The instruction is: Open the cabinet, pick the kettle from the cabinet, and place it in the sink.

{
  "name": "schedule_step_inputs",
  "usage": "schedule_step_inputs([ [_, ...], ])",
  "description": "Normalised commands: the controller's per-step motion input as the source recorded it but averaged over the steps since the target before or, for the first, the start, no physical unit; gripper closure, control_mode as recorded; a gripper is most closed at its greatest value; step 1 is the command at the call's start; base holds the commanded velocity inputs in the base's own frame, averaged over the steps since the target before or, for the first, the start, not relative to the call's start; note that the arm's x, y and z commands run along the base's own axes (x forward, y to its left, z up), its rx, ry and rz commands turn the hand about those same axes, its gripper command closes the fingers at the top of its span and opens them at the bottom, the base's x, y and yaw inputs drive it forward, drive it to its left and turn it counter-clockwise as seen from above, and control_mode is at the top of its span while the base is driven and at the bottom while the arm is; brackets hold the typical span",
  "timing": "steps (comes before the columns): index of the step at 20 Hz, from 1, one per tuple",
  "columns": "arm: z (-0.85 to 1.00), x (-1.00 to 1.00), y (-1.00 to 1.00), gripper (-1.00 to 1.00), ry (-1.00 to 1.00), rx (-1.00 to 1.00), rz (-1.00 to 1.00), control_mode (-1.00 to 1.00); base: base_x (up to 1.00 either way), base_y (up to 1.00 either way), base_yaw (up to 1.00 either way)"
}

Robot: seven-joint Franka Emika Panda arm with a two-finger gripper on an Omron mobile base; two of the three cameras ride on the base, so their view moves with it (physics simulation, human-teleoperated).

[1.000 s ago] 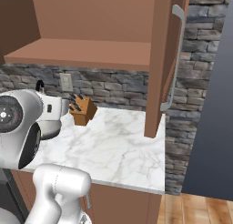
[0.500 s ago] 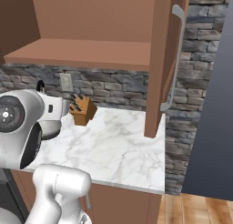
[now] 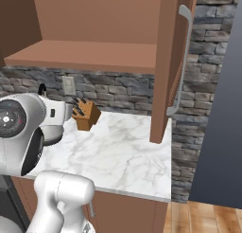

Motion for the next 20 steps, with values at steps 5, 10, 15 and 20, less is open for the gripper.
schedule_step_inputs([
  [5,0.00,0.00,0.00,1.00,0.00,0.00,0.00,-1.00,0.00,0.00,0.00],
  [10,0.00,0.00,0.00,1.00,0.00,0.00,0.00,-1.00,0.00,0.00,0.00],
  [15,0.00,0.00,0.00,1.00,0.00,0.00,0.00,-1.00,0.00,0.00,0.00],
  [20,0.00,0.00,0.00,1.00,0.00,0.00,0.00,-1.00,0.00,0.00,0.00],
])
